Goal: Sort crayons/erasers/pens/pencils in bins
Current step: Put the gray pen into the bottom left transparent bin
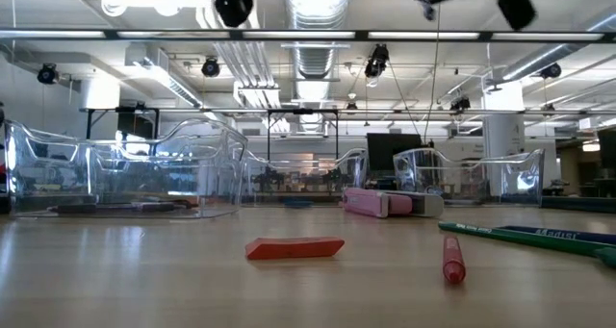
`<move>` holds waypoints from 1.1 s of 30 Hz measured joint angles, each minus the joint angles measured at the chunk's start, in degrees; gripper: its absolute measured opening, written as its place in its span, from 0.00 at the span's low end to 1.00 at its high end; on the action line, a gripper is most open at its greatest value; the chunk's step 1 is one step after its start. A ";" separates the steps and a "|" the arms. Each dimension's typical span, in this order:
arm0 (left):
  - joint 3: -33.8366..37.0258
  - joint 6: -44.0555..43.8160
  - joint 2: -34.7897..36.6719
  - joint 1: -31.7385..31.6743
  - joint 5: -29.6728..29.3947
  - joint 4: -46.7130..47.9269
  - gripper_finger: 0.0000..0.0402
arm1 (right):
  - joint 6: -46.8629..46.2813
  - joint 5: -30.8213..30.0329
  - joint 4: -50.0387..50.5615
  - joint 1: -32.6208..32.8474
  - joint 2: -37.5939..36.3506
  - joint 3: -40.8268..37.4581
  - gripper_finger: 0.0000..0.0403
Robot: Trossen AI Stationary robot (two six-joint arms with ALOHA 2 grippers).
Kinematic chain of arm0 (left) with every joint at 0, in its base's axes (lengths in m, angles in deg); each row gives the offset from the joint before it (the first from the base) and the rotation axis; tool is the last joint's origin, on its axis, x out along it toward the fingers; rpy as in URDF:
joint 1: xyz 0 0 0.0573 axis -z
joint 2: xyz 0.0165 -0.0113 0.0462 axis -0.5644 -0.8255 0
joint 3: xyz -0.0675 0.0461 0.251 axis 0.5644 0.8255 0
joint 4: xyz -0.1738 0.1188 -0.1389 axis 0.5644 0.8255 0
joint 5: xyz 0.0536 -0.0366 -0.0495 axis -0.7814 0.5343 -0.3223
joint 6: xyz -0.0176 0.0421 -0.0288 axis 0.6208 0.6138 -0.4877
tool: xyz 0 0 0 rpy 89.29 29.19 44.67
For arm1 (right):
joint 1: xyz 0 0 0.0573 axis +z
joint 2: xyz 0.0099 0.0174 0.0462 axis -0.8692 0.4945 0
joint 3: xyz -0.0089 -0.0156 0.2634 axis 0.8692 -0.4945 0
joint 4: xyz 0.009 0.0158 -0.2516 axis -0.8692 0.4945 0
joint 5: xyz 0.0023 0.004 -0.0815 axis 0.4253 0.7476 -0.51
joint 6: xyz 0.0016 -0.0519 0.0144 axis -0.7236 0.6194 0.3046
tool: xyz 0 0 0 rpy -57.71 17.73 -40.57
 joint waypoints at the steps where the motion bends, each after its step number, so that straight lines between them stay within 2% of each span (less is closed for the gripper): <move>1: 0.00 -0.69 -0.91 0.30 0.38 -1.66 0.46 | 5.28 0.22 -4.15 -1.26 0.04 0.22 0.10; 5: -0.06 -6.59 -4.47 0.65 0.77 -7.78 0.56 | 23.23 2.13 -21.41 -5.81 0.04 0.53 0.10; 9: -0.04 -11.31 -7.94 0.60 0.66 -11.52 0.63 | 32.96 2.54 -30.85 -8.85 0.04 0.53 0.10; 13: -0.37 -13.99 -10.79 0.71 0.68 -14.09 0.65 | 34.02 5.01 -32.07 -11.32 0.22 0.55 0.10; 21: -0.39 -14.97 -13.11 0.88 0.66 -17.47 0.65 | 34.52 13.68 -40.82 -15.31 6.93 0.96 0.10; 26: -0.38 -14.93 -13.11 0.88 0.64 -17.42 0.65 | 34.90 17.93 -44.62 -17.35 11.71 3.50 0.10; 33: -0.13 -14.82 -13.12 0.90 1.21 -18.07 0.65 | 38.72 22.78 -43.52 -19.07 17.38 10.02 0.09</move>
